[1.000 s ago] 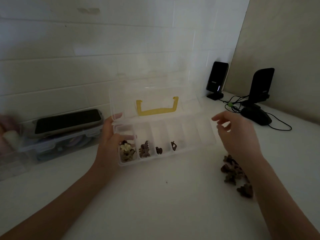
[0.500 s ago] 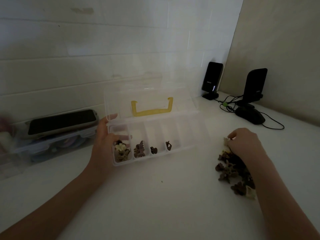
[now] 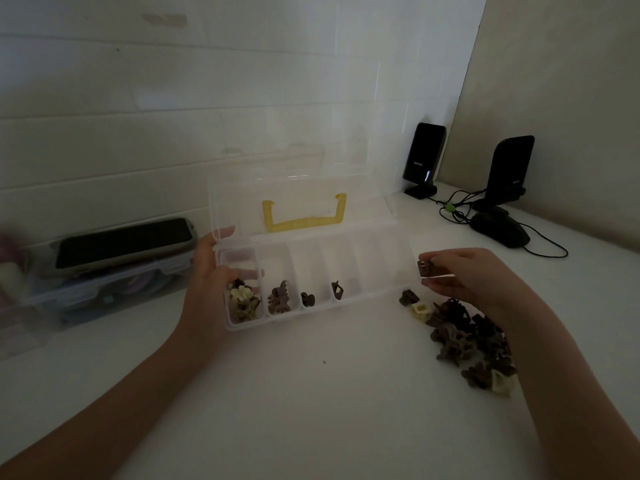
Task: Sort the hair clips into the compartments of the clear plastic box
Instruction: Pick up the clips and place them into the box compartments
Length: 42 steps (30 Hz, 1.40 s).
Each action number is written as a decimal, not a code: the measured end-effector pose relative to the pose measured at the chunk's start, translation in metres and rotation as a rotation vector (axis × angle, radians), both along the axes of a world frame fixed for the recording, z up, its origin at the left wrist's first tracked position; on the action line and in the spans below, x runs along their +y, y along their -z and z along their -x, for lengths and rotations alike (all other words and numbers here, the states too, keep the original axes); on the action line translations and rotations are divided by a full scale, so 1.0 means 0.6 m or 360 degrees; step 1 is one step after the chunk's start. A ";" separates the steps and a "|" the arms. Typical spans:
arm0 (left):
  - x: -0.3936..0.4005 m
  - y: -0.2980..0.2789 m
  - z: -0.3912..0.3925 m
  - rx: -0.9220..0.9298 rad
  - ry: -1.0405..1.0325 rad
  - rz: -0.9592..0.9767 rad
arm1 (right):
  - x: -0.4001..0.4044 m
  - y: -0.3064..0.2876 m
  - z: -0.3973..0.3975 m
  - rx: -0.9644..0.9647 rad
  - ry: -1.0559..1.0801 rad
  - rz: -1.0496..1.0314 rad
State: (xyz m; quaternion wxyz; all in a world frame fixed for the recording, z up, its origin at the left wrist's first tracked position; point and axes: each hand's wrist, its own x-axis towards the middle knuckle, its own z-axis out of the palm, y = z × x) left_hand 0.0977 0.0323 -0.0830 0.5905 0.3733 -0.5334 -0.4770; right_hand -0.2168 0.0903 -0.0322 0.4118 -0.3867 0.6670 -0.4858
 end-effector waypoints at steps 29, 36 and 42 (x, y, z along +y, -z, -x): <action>0.009 -0.010 0.005 0.0083 -0.0026 -0.0039 | -0.012 0.007 -0.056 0.0913 0.0142 0.0876; 0.008 -0.009 0.003 0.0192 -0.0084 -0.0035 | -0.021 0.039 -0.012 0.1381 -0.0366 -0.0020; 0.005 -0.008 -0.003 0.0263 -0.0262 -0.0067 | -0.022 0.052 -0.038 0.1485 -0.0404 0.0003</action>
